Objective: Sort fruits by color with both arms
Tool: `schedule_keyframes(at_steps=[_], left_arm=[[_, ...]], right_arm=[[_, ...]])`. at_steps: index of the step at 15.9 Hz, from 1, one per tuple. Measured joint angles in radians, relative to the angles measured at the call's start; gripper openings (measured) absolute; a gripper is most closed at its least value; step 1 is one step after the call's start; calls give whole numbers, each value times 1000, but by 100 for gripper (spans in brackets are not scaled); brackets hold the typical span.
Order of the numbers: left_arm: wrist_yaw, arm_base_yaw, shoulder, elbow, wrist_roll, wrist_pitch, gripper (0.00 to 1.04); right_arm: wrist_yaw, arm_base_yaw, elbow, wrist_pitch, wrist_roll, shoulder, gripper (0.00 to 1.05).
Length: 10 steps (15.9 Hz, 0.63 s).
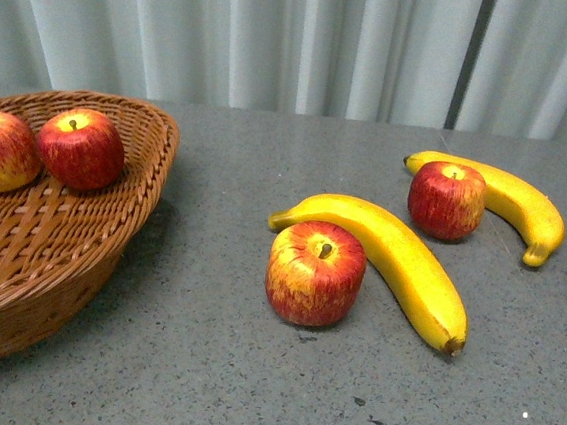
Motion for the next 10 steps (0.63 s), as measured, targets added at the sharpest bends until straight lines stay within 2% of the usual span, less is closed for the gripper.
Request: schedule_keyframes(at_steps=[10], left_arm=[[0, 0, 0, 0, 0, 0, 98]], right_arm=[[0, 0, 0, 0, 0, 0, 98]])
